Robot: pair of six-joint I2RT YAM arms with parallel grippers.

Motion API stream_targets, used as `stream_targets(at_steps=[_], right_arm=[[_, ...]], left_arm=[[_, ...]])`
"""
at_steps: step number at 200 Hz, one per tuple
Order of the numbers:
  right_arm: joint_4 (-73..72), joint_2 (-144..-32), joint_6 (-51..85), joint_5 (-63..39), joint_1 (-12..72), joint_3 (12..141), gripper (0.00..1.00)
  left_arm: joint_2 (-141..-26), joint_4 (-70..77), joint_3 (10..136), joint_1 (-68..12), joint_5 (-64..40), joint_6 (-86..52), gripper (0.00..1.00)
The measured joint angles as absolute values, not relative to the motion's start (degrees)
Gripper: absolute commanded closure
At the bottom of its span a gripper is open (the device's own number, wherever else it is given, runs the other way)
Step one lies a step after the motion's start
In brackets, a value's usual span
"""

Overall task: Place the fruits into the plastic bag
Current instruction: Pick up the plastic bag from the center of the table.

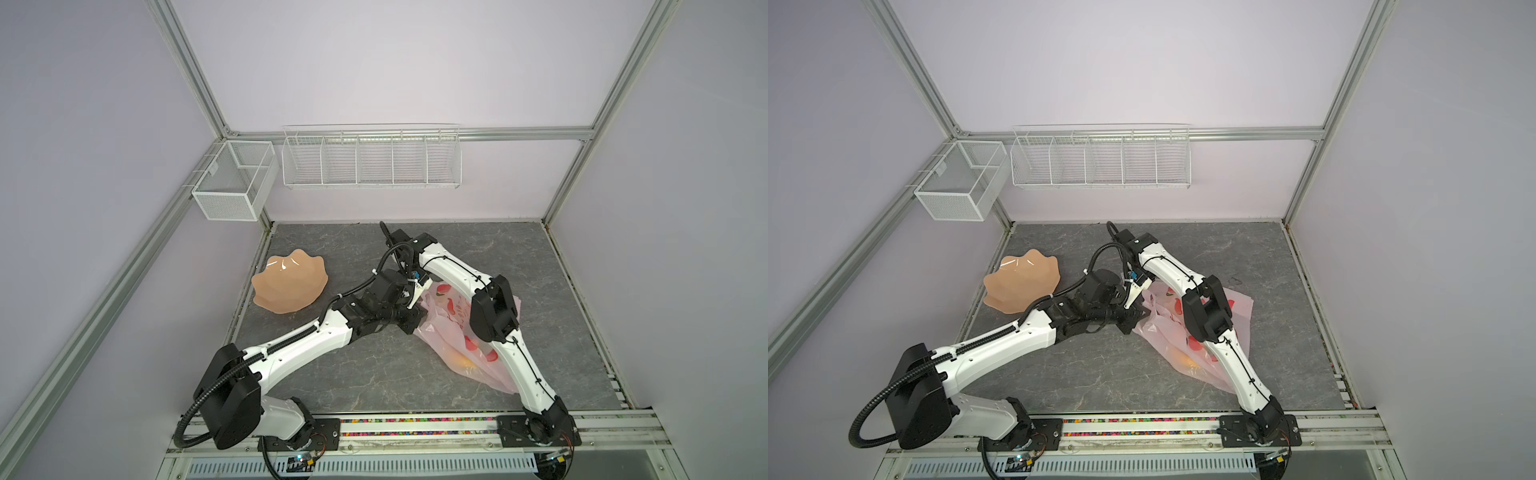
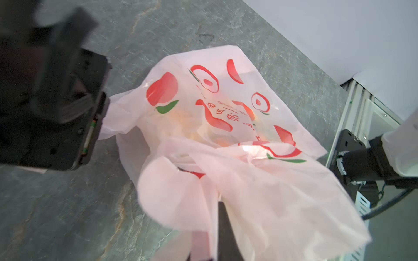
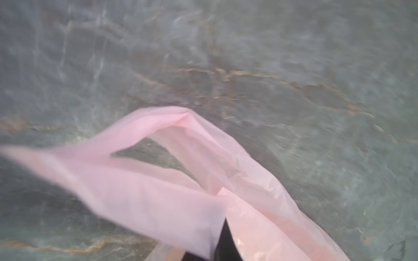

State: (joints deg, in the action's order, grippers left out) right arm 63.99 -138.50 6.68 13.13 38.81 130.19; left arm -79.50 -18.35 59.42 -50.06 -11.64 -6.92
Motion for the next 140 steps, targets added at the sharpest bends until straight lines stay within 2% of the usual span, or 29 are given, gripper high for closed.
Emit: stream_targets(at_steps=[63, 140], right_arm=[[56.55, -113.84, 18.72, 10.15, 30.57, 119.66, 0.94], [49.67, -86.67, 28.82, 12.99, 26.68, 105.1, 0.94]], left_arm=[[-73.63, -22.33, 67.35, -46.3, -2.66, -9.41, 1.0], [-77.23, -27.22, 86.28, -35.44, 0.01, -4.99, 1.0]])
